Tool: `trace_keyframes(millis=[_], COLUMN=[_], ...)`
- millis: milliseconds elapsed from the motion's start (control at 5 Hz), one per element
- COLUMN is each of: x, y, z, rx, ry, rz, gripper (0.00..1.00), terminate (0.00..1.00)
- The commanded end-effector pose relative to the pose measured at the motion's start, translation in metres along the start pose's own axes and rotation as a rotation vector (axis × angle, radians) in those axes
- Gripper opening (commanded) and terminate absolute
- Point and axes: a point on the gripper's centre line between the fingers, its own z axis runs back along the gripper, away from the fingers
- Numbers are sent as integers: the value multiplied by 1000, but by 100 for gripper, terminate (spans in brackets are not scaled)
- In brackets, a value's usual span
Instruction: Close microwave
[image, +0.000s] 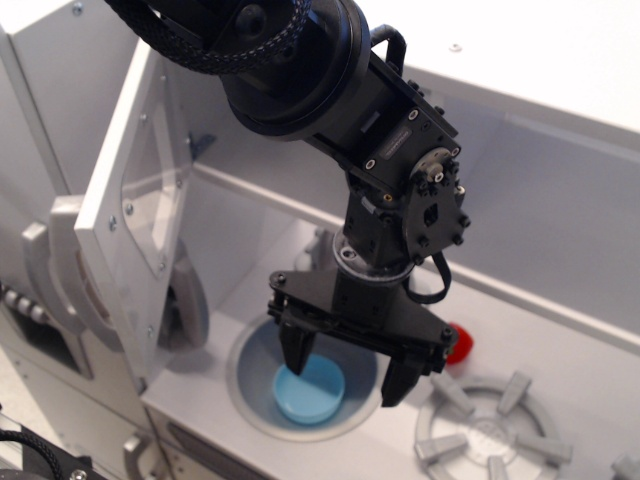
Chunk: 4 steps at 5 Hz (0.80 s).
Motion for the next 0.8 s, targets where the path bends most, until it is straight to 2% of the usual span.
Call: trace_keyframes(millis=[0,400,600], x=[0,7,10], y=[0,43,75], z=[0,63,98], rx=[0,-36,-70], ry=[0,-30,-84], rz=[0,10,51], gripper=[100,100,100], terminate=[0,0,0])
